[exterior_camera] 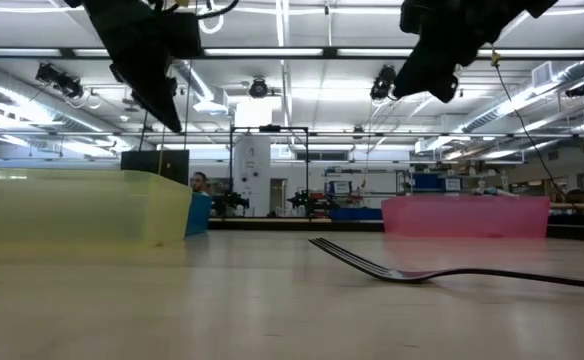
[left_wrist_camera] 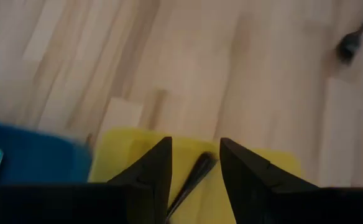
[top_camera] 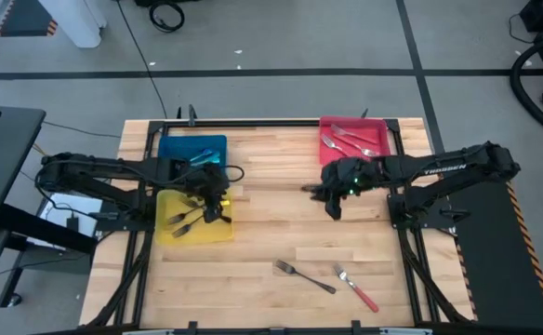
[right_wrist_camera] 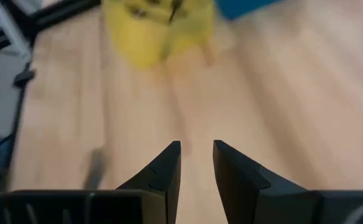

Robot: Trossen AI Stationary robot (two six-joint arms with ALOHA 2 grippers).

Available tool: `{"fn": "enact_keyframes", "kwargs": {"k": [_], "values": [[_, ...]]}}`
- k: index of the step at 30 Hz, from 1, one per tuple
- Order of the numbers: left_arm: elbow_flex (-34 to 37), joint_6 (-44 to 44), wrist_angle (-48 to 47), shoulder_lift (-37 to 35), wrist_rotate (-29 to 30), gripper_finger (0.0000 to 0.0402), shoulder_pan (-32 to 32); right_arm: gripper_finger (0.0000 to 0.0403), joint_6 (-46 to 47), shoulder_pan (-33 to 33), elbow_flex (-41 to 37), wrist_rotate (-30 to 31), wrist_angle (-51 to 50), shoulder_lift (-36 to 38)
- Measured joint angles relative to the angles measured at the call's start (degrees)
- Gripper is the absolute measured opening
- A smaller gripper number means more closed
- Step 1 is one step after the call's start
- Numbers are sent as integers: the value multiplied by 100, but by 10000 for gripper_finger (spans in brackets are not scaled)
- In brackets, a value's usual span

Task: Sort silverware by color (type)
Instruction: Put the red fork into the red bin

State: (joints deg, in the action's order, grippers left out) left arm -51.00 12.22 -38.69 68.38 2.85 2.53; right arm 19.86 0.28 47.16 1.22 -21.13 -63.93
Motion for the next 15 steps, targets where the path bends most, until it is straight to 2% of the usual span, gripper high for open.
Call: {"fn": "enact_keyframes", "kwargs": {"k": [5,15], "values": [[0,-3,386,0,0,134,-354,102,1029,687,0,4,-354,-262],[0,62,473,-2,-5,135,-1195,99,2939,1935,0,5,-455,-1015]]}}
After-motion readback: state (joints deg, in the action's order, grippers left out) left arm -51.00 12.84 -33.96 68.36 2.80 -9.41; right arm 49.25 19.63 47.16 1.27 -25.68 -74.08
